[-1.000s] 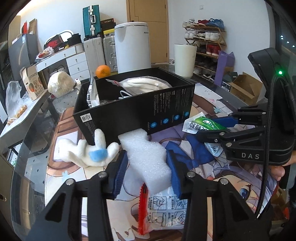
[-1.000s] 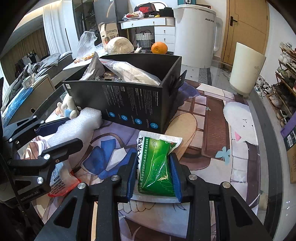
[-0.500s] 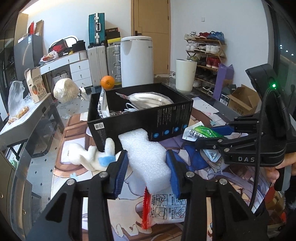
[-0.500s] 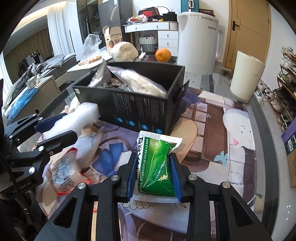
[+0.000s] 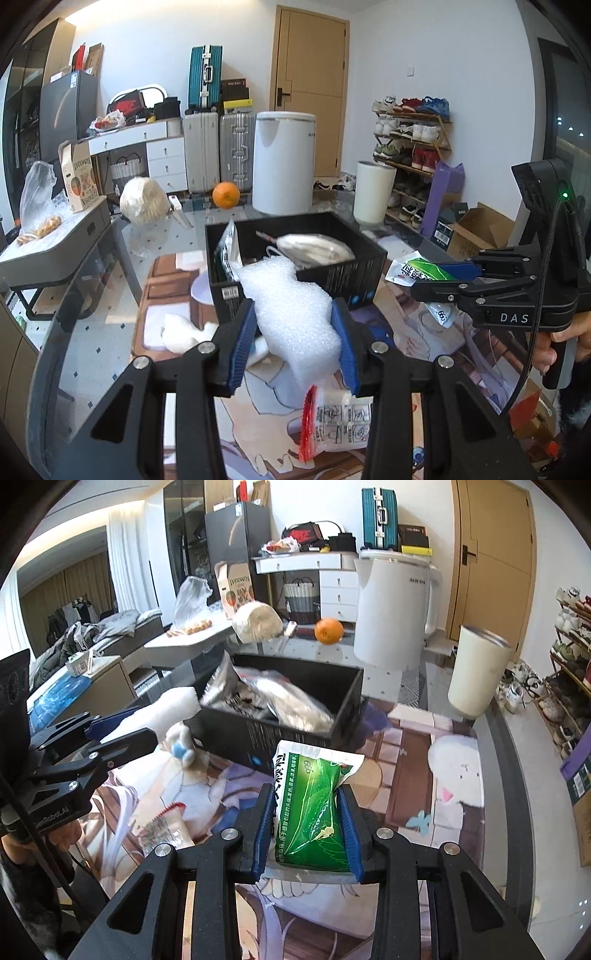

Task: Organize soft objects
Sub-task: 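Carry the foam block with the left gripper while the right gripper carries the packet toward the box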

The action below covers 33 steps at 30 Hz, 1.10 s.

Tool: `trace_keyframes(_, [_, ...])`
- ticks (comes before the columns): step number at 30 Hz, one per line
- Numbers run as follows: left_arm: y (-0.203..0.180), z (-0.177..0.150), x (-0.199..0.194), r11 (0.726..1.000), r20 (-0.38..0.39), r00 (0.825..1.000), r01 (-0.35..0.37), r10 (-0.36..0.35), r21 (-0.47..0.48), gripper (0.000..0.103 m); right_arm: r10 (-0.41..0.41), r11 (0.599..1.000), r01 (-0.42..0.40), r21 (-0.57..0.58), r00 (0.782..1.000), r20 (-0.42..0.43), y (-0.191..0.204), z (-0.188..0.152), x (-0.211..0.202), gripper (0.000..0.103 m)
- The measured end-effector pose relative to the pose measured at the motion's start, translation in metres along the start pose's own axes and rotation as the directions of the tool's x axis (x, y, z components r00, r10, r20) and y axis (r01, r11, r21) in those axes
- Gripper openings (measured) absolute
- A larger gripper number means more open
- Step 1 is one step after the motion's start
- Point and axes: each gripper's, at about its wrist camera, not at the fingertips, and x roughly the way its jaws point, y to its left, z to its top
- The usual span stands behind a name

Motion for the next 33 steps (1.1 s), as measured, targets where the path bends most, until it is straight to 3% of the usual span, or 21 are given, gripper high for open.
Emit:
trace_keyframes(17, [0.013,0.041,0.021,1.000,0.046,0.999,0.014,-0.015,0.019,0.040,0.042,0.999,-0.041,-0.009,0.994,0.101,-0.005,0.052,0.006,0.034])
trace_keyframes(33, [0.021,0.056,0.064,0.998,0.006,0.999,0.039,-0.039,0.043,0.040,0.068,0.996,-0.066,-0.054,0.997,0.024,-0.003,0.089,0.070,0.033])
